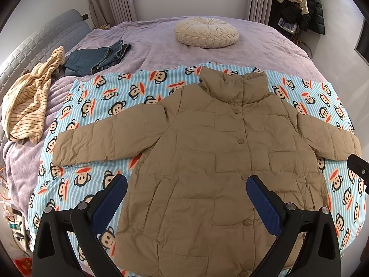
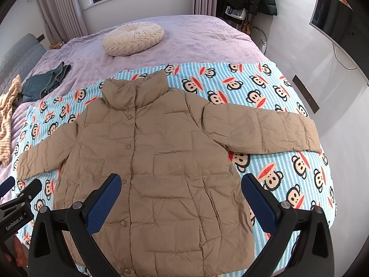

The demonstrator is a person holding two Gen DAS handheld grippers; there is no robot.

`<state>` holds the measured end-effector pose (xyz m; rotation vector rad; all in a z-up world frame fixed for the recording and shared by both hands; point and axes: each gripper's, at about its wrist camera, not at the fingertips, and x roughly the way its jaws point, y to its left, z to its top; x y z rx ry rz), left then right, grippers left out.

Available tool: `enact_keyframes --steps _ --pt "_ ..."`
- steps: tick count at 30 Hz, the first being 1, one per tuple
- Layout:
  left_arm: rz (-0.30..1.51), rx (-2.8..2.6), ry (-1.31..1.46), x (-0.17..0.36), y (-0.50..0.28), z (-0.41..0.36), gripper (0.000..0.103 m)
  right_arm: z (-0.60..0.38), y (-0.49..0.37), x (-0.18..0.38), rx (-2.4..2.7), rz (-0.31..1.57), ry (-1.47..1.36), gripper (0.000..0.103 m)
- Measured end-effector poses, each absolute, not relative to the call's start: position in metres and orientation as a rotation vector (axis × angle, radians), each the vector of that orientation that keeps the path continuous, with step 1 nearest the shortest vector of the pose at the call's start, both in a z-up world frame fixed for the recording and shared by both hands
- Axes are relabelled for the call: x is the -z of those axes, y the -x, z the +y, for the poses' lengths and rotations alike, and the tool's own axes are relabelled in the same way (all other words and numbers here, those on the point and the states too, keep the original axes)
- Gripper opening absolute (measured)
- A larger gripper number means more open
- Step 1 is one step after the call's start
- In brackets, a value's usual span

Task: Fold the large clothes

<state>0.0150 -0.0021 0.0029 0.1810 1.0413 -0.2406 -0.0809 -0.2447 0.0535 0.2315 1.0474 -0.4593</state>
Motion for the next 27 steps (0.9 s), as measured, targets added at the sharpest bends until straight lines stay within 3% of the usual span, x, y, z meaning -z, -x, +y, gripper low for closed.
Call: enact_keyframes --steps 27 --pt "1.045 0.242 -0.173 -0.0028 -0.0080 -0.0045 0.103 -0.2440 0.0800 -0.0532 0.458 1.052 -0.230 0.103"
